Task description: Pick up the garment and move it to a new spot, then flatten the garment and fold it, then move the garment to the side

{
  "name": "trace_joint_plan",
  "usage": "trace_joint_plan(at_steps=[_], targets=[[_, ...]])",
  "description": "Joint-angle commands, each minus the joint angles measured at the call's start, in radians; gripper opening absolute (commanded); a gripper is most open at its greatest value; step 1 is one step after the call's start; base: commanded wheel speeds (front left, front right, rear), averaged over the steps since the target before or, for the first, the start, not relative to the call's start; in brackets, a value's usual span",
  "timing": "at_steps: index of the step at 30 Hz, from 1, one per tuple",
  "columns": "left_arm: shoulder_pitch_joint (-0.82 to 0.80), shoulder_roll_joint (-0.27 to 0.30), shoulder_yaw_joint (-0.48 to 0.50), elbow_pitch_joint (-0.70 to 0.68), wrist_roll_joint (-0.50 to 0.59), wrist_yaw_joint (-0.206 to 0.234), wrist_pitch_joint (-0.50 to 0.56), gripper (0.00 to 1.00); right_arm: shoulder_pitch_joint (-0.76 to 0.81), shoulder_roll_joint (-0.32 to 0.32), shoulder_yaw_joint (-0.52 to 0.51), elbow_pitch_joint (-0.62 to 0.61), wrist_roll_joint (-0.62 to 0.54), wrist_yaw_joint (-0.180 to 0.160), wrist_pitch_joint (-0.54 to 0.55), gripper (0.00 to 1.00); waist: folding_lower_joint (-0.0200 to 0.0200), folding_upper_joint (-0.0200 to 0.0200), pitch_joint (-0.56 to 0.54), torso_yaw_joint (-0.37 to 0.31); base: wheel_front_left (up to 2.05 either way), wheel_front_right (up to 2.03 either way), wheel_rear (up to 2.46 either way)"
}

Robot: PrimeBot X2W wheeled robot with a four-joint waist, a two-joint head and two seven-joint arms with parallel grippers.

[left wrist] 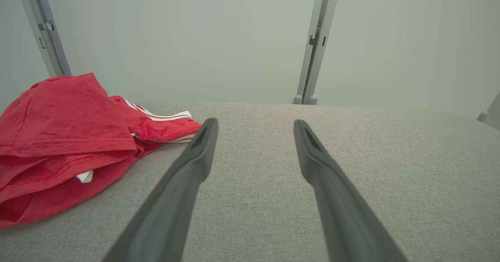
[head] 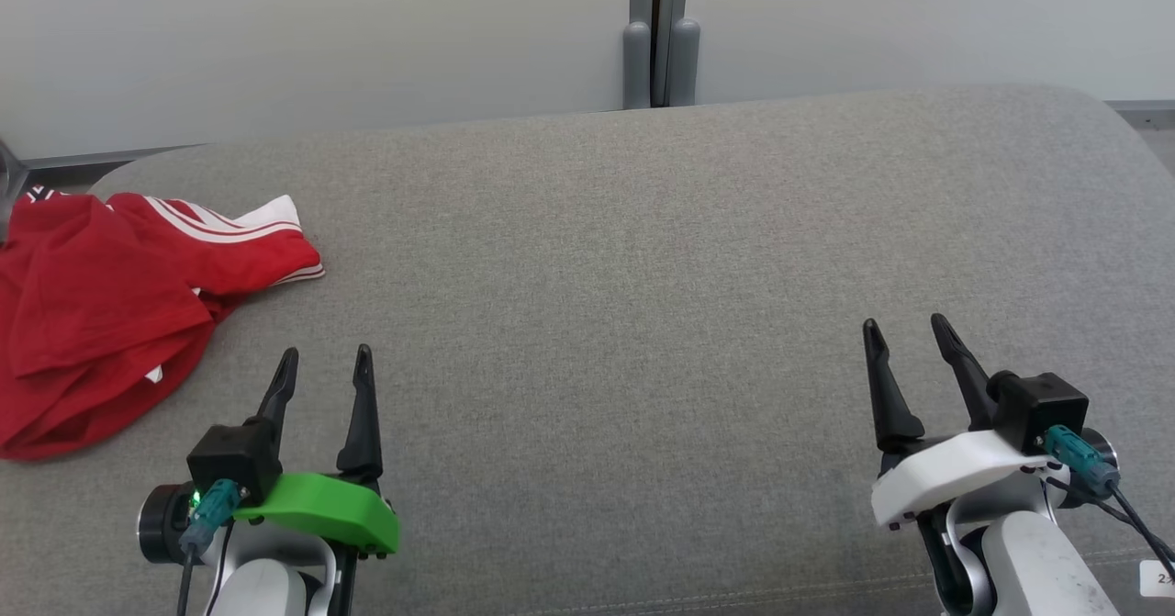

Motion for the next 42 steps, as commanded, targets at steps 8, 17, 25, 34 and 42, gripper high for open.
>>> trace_joint_plan(at_steps=[8,17,25,34,42], targets=[[0.021,-0.006,-0.002,-0.001,0.032,0.006,-0.019,1.0,0.032,0.009,-0.011,-0.029,-0.04,0.0,-0.025,1.0,0.0,-0.0001,-0.002,-0.001,0.0,0.0,0.0],[0.027,-0.006,-0.01,0.018,0.066,0.016,-0.029,1.0,0.054,0.014,-0.006,-0.038,-0.085,0.0,-0.042,1.0,0.0,-0.0001,-0.003,0.001,0.0,0.0,0.0],[0.028,-0.007,-0.021,0.026,0.085,0.024,-0.028,1.0,0.07,0.018,-0.015,-0.038,-0.118,0.0,-0.054,1.0,0.0,-0.0001,-0.01,0.005,0.0,0.0,0.0],[0.015,-0.003,-0.023,0.04,0.067,0.031,-0.024,1.0,0.064,0.022,-0.026,-0.022,-0.101,0.0,-0.054,1.0,0.0,-0.0001,-0.01,0.009,0.0,0.0,0.0],[0.017,0.001,-0.03,0.036,0.062,0.036,-0.026,1.0,0.07,0.024,-0.028,-0.025,-0.11,0.0,-0.054,1.0,0.0,-0.0001,-0.011,0.021,0.0,0.0,0.0]])
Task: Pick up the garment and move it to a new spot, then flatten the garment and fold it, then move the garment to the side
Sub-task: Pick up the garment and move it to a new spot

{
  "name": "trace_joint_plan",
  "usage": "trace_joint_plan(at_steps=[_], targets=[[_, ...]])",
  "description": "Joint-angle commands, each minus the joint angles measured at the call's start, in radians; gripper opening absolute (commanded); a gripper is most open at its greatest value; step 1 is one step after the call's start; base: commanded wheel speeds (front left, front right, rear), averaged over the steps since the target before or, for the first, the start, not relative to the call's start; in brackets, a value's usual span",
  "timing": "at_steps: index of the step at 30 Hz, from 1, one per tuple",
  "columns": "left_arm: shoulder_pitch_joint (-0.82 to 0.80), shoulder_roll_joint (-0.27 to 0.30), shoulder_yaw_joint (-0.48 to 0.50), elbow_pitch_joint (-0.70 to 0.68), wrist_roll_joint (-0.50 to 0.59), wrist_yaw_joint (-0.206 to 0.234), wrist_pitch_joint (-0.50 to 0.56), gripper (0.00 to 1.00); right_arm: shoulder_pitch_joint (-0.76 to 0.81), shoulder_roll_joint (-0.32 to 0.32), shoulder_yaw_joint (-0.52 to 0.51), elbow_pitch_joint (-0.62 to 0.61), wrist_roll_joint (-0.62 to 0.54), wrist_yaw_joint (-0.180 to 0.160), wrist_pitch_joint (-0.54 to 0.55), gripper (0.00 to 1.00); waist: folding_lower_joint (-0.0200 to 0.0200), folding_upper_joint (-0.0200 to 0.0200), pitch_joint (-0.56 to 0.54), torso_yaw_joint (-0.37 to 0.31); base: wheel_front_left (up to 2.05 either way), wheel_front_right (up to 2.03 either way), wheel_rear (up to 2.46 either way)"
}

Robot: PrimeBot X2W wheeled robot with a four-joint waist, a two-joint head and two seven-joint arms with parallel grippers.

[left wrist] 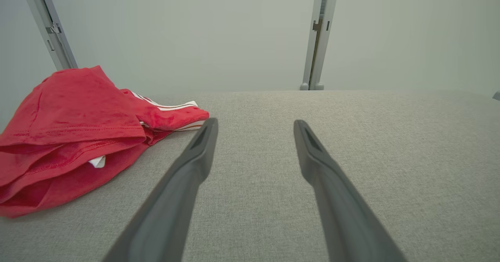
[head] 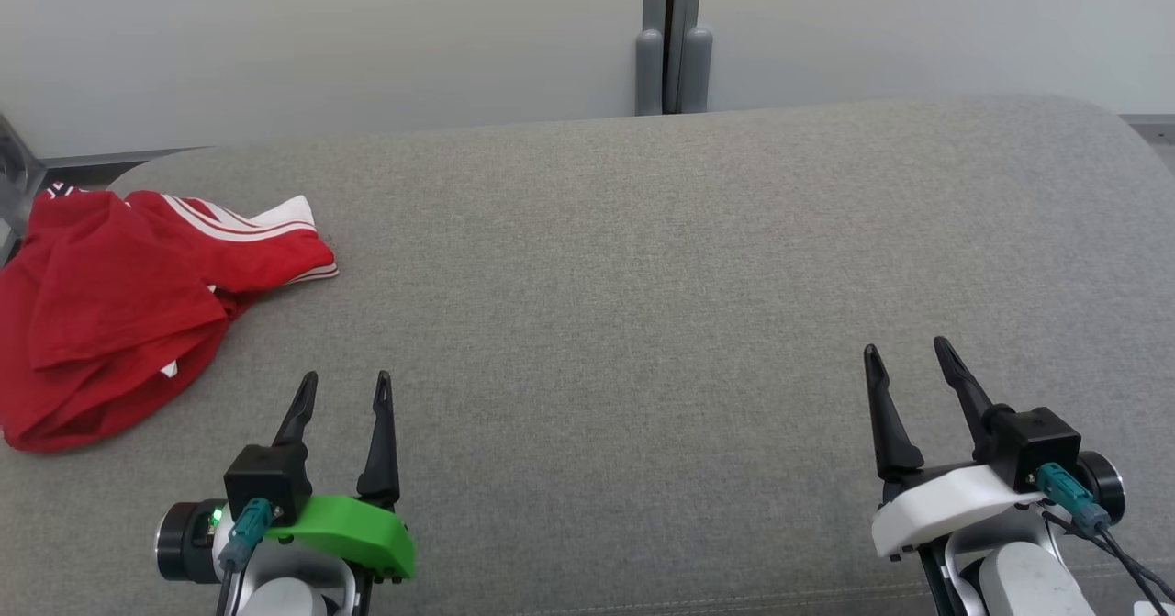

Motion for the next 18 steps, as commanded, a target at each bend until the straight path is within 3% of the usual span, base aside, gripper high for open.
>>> trace_joint_plan(at_steps=[1,18], targets=[[-0.008,0.008,-0.002,0.0,-0.005,0.002,-0.005,1.0,0.013,-0.002,-0.004,-0.003,-0.006,0.0,-0.004,1.0,0.0,-0.0001,-0.001,0.01,0.0,0.0,0.0],[-0.021,0.013,0.005,0.002,-0.026,0.023,-0.009,1.0,0.016,0.002,0.047,-0.028,-0.002,0.0,-0.004,1.0,0.0,-0.0001,0.008,0.211,0.0,0.0,0.0]])
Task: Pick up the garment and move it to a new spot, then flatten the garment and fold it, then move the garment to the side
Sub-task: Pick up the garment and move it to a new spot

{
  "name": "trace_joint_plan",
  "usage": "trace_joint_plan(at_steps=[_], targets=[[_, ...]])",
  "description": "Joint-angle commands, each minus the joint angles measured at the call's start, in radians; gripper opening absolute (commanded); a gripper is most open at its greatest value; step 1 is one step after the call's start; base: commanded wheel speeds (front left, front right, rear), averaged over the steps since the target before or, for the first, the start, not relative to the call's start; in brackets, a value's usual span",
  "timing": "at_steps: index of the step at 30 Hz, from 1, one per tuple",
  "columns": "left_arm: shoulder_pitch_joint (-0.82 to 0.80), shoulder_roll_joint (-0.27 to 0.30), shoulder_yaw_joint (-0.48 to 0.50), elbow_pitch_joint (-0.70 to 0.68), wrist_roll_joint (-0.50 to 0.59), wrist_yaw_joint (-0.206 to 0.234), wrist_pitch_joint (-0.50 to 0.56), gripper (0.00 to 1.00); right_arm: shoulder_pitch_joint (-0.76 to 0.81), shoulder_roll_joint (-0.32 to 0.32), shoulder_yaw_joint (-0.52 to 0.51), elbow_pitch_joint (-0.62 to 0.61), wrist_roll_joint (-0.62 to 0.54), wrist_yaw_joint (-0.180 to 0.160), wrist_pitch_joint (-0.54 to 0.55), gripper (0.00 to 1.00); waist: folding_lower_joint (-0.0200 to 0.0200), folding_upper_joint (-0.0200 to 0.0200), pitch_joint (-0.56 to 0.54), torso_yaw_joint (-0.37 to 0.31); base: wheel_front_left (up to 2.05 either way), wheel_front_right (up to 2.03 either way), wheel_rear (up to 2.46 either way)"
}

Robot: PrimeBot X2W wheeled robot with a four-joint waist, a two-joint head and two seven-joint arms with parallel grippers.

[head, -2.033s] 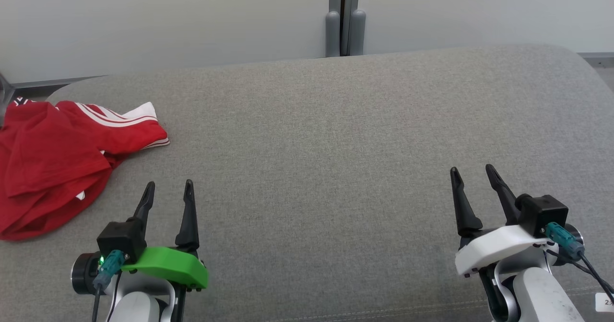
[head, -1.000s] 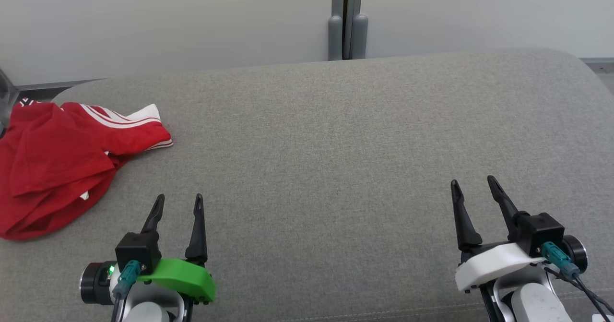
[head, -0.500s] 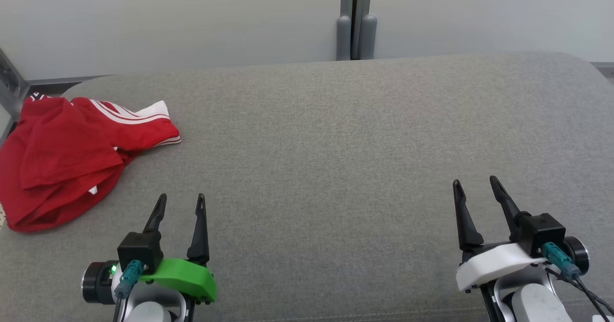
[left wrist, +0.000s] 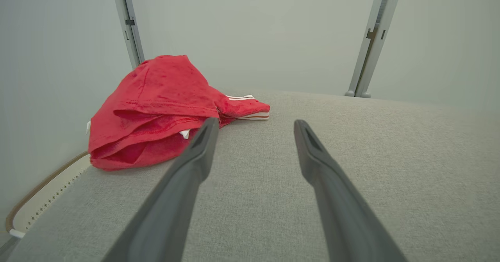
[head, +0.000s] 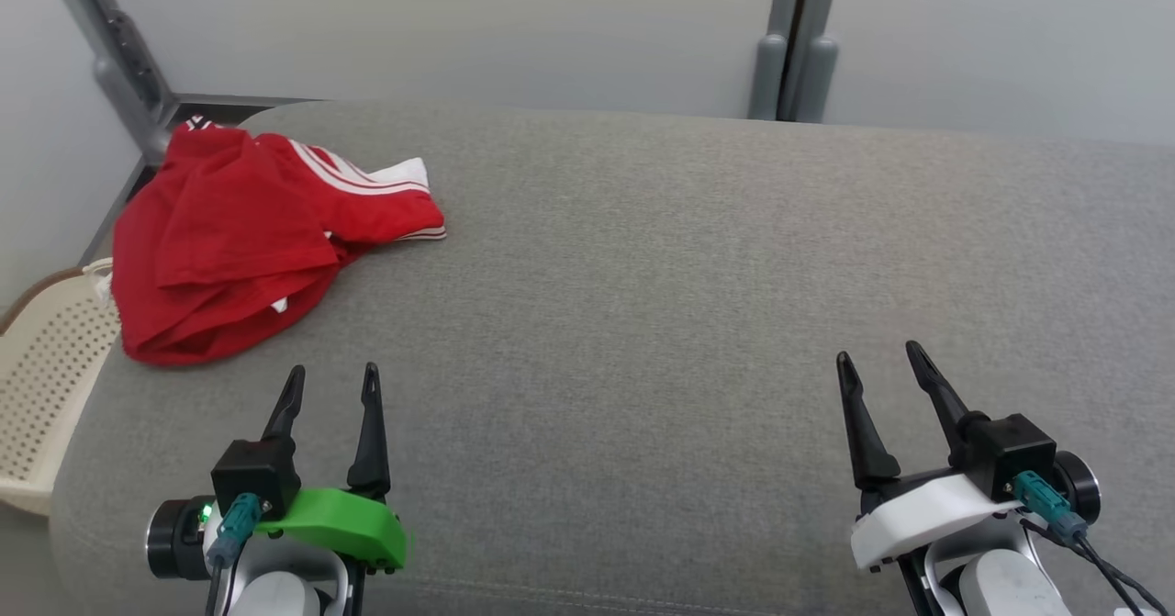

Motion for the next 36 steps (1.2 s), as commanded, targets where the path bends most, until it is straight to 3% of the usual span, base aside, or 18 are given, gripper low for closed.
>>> trace_joint_plan(at_steps=[1,16,36], targets=[[-0.012,0.007,0.001,0.003,-0.003,0.005,-0.001,1.0,0.002,-0.002,0.001,-0.005,0.002,0.0,-0.003,1.0,0.0,0.0,0.005,0.068,0.0,0.0,0.0],[0.007,0.012,0.006,-0.001,-0.021,0.016,-0.007,1.0,0.011,-0.001,0.036,0.001,0.021,0.0,-0.003,1.0,0.0,0.0,0.012,0.255,0.0,0.0,0.0],[-0.005,0.007,0.007,-0.006,-0.047,0.016,-0.007,1.0,0.0,-0.001,0.039,0.013,0.016,0.0,-0.003,1.0,0.0,0.0,0.022,0.279,0.0,0.0,0.0]])
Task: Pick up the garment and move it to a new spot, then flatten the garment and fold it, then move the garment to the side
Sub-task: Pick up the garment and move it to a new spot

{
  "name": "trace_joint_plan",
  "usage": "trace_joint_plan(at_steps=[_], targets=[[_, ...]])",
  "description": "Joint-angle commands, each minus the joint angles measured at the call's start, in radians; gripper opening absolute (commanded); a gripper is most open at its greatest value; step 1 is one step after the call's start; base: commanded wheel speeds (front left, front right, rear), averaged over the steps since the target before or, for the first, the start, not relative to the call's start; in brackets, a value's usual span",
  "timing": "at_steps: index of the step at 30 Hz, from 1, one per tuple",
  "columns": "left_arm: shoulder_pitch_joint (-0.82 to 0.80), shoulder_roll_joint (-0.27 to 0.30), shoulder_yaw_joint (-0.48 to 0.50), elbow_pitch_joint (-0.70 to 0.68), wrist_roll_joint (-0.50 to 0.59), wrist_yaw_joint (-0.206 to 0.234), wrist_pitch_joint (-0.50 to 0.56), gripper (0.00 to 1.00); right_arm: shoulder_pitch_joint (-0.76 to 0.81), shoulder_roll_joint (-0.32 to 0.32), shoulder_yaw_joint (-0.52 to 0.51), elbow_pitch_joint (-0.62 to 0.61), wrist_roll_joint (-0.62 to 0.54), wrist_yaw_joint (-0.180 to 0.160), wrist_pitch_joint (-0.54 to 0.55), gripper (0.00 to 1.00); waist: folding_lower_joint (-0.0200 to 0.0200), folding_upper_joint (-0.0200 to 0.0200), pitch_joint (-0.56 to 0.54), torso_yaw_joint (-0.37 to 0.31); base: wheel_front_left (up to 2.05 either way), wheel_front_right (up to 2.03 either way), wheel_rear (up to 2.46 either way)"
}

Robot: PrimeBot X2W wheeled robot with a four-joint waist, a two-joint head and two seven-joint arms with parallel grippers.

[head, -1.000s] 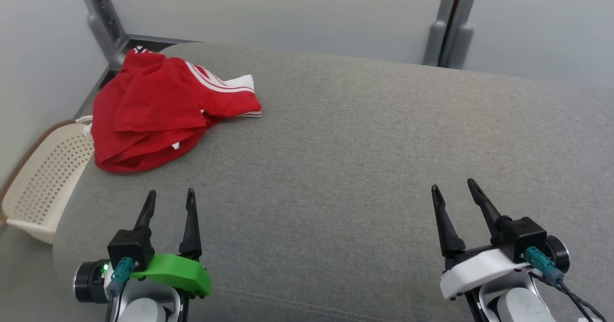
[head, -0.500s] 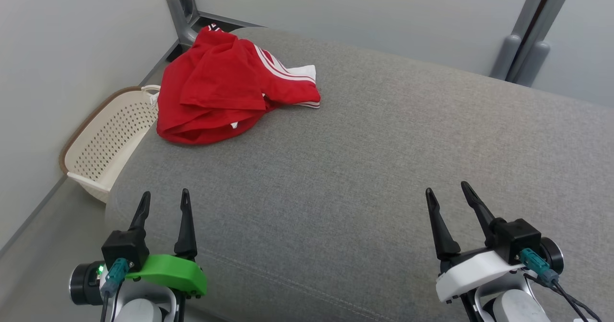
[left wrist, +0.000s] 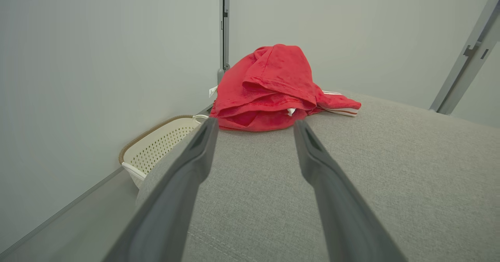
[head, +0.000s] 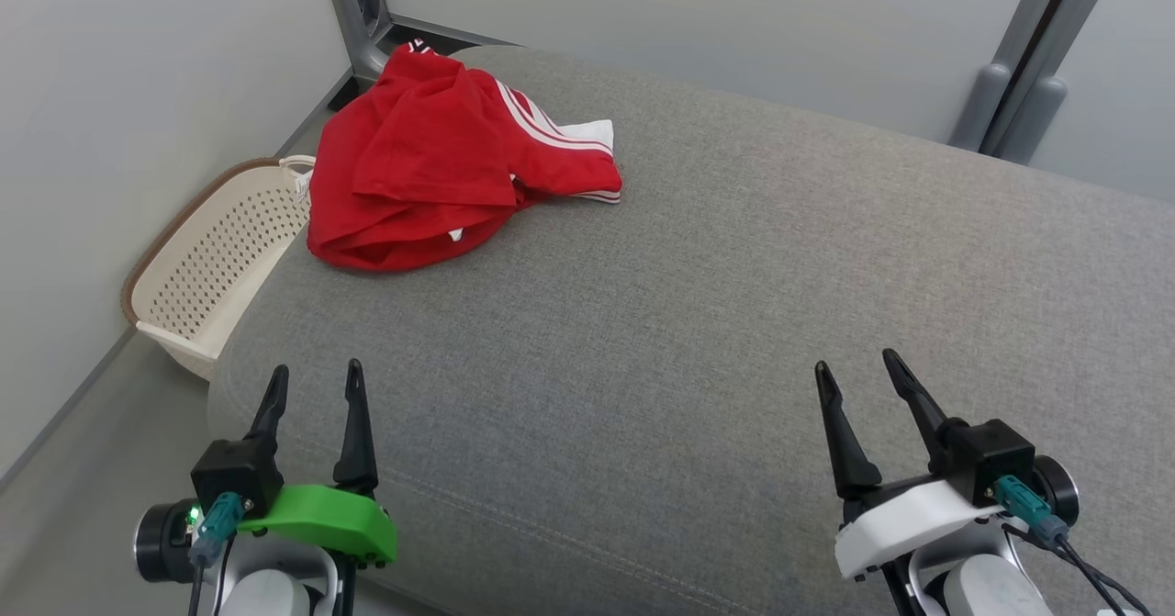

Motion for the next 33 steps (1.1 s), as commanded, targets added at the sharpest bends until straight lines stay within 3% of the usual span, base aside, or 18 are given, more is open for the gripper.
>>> trace_joint_plan(at_steps=[1,8,15,20,25,33], targets=[[-0.011,-0.003,-0.001,-0.005,-0.008,-0.003,-0.001,1.0,0.001,-0.003,-0.003,0.001,0.0,0.0,-0.003,1.0,0.0,0.0,0.0,0.001,0.0,0.0,0.0],[-0.108,0.038,-0.006,-0.082,-0.021,-0.039,0.083,1.0,-0.011,-0.004,-0.003,-0.008,-0.007,0.0,-0.003,1.0,0.0,0.0,0.015,-0.002,0.0,0.0,0.0],[-0.354,0.113,0.029,-0.134,-0.07,-0.082,0.257,1.0,-0.047,-0.004,0.014,-0.025,-0.034,0.0,-0.004,1.0,0.0,0.0,0.065,-0.052,0.0,0.0,0.0],[-0.537,0.162,0.041,-0.014,-0.13,-0.12,0.386,1.0,-0.08,-0.005,0.031,-0.027,-0.048,0.0,-0.003,1.0,0.0,0.0,0.109,-0.117,0.0,0.0,0.0],[-0.699,0.224,0.055,0.207,-0.209,-0.146,0.512,1.0,-0.122,-0.009,0.057,-0.034,-0.053,0.0,-0.003,1.0,0.0,0.0,0.177,-0.197,0.0,0.0,0.0],[-0.797,0.297,0.029,0.411,-0.311,-0.159,0.628,1.0,-0.163,-0.015,0.074,-0.046,-0.06,0.0,-0.003,1.0,0.0,0.0,0.279,-0.277,0.0,0.0,0.0]])
